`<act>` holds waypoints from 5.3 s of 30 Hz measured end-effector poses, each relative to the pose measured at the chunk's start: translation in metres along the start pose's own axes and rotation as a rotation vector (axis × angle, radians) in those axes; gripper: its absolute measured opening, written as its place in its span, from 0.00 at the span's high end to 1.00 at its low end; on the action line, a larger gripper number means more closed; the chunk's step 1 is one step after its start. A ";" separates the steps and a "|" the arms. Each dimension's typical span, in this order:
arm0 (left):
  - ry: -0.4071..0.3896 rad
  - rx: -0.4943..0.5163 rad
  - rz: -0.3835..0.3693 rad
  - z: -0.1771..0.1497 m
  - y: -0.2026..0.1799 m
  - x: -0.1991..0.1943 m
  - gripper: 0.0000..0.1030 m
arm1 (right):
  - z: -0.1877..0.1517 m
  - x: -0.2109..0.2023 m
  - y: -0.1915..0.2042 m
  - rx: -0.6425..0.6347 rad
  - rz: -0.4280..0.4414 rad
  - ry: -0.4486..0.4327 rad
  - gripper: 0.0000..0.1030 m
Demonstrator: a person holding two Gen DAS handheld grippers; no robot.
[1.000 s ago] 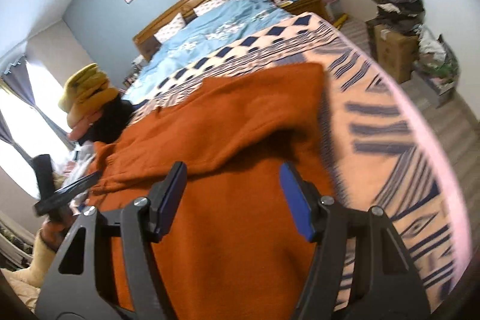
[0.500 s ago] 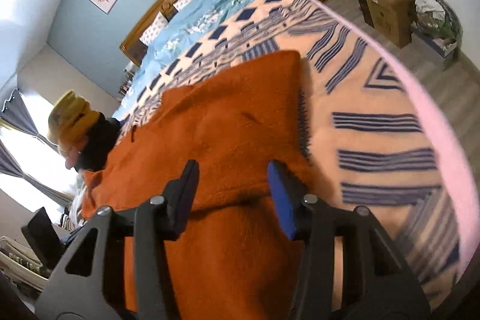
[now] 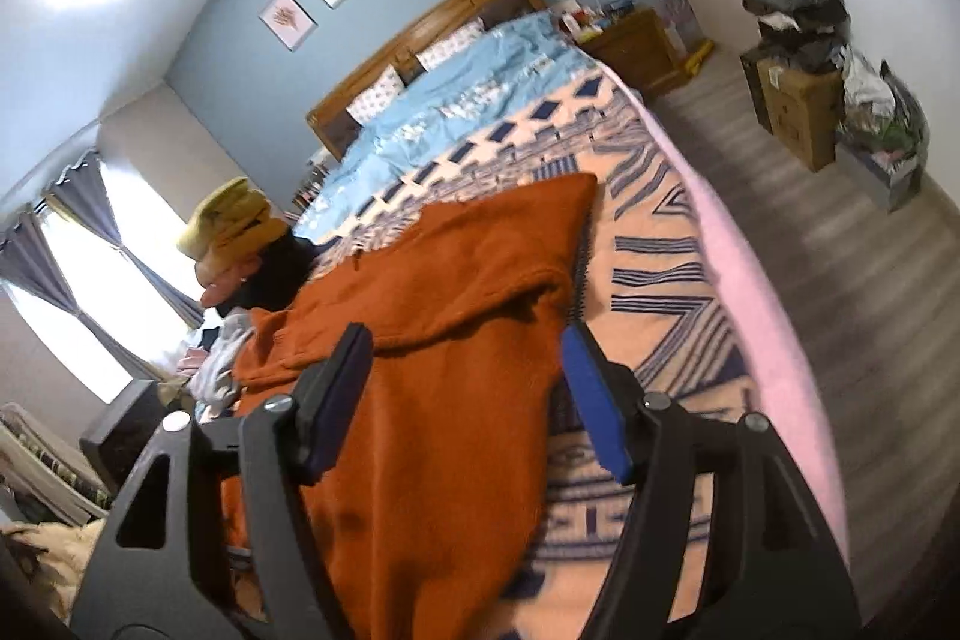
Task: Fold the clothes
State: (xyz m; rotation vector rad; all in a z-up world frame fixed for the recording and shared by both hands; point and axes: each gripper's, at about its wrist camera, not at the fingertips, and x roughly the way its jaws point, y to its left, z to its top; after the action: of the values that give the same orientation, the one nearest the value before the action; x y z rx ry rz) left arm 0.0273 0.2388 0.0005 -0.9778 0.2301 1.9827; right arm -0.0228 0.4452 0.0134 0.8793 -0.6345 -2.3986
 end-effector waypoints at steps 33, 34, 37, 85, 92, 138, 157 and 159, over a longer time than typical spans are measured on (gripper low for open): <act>-0.101 -0.407 -0.049 -0.043 0.079 -0.026 0.17 | 0.027 0.198 -0.058 0.226 -0.064 0.231 0.78; -0.111 -0.415 -0.052 -0.045 0.082 -0.030 0.17 | 0.029 0.197 -0.054 0.205 -0.091 0.231 0.78; -0.139 -0.437 -0.062 -0.052 0.088 -0.042 0.17 | 0.037 0.192 -0.022 0.057 -0.206 0.209 0.80; -0.122 -0.449 0.211 -0.007 0.182 -0.059 0.16 | -0.183 0.081 0.139 -0.643 -0.444 0.298 0.79; -0.141 -0.465 0.193 -0.004 0.184 -0.065 0.16 | -0.148 0.060 0.164 -0.539 -0.318 0.233 0.89; -0.173 -0.477 0.117 -0.022 0.188 -0.044 0.16 | 0.050 0.291 0.152 -0.407 -0.094 0.234 0.86; -0.205 -0.560 0.066 -0.032 0.203 -0.053 0.16 | 0.039 0.321 0.154 -0.484 -0.192 0.225 0.70; -0.205 -0.550 0.070 -0.031 0.200 -0.052 0.16 | 0.033 0.352 0.156 -0.495 -0.222 0.301 0.70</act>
State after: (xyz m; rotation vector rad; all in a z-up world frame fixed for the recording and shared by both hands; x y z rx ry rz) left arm -0.0967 0.0720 -0.0234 -1.0976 -0.4224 2.2441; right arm -0.2337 0.1251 -0.0336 1.0924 0.1766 -2.3770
